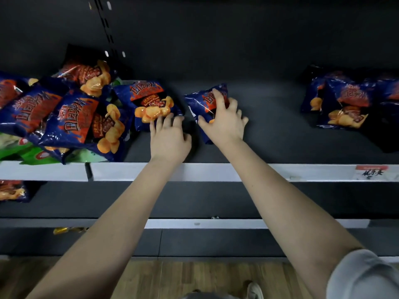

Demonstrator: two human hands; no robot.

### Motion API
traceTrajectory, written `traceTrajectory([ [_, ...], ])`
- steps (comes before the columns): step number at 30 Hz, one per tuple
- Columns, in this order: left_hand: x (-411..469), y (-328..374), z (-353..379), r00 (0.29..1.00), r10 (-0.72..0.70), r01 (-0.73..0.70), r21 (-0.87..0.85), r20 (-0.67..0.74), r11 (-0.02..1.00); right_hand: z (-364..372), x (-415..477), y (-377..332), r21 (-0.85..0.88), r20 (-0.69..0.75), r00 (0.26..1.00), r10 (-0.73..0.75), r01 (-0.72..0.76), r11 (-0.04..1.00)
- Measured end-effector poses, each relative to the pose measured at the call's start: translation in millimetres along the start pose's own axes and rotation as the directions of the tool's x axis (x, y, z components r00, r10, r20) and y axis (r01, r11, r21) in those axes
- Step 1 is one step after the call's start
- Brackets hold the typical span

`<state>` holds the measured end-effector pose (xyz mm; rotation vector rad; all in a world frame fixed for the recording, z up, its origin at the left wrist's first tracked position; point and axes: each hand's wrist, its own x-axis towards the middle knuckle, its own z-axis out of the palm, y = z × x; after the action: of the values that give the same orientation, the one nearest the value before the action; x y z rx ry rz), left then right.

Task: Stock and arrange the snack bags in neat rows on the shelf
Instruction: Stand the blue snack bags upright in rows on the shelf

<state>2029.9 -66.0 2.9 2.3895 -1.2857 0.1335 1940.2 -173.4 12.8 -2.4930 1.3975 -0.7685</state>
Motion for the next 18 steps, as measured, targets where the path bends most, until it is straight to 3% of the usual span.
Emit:
traceTrajectory([
  [8,11.6,66.6,14.2,0.993,0.097,-0.087,-0.132,0.069,0.987,-36.3,8.7,43.6,0.051,-0.212,0.976,0.046,-0.036,0.998],
  [18,26.1,186.3,52.1,0.941,0.317,-0.290,-0.201,0.119,0.936,-94.0,24.4,143.2,0.041,-0.380,0.902,0.204,-0.204,0.978],
])
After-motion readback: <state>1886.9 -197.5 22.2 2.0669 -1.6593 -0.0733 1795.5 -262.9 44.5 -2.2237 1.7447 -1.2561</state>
